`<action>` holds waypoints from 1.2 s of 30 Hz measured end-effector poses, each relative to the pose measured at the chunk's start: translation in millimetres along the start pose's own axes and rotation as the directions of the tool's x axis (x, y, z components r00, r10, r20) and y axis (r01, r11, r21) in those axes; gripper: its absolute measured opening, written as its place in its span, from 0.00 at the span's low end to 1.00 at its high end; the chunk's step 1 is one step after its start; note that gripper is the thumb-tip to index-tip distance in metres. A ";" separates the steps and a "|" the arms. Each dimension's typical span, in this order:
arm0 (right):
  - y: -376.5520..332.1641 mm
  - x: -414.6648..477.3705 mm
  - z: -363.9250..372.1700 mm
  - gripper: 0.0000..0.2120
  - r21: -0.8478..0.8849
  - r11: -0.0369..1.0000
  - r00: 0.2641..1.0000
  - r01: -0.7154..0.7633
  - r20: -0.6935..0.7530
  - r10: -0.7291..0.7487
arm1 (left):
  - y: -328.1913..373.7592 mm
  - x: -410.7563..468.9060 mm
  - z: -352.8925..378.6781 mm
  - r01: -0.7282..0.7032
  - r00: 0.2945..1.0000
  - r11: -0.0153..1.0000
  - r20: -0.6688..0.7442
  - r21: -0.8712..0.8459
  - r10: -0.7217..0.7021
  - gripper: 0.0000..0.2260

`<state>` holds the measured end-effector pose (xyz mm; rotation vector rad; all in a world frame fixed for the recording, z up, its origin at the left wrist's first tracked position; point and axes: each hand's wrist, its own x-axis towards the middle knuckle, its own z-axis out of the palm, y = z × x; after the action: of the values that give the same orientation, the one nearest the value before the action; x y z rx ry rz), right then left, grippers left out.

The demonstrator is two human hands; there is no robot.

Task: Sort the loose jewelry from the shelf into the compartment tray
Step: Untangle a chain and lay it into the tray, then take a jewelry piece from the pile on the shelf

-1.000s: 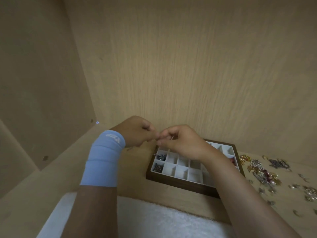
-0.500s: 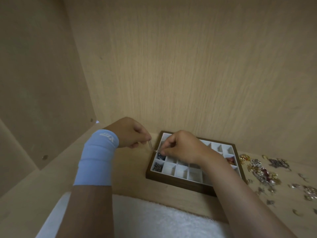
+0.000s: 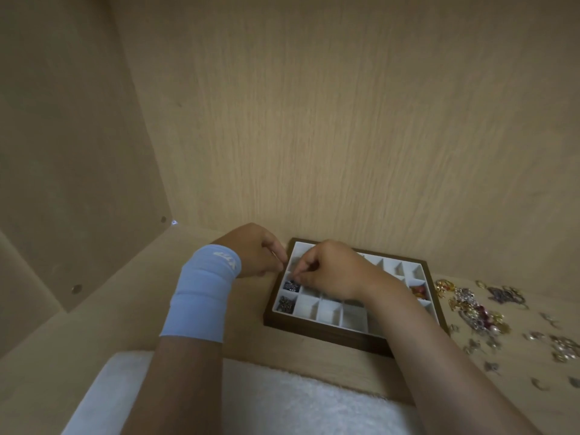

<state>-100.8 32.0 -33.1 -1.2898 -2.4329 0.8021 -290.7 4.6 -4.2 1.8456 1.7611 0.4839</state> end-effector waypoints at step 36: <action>149.0 -115.7 -93.9 0.11 -0.333 0.857 0.904 -0.394 -0.311 0.295 | 153.7 53.6 187.1 -0.431 0.860 0.867 -0.178 0.250 0.478 0.11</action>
<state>109.7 35.9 -42.4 -1.8912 -2.2507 0.1981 -51.9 32.3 -65.1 2.4601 1.5474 0.7544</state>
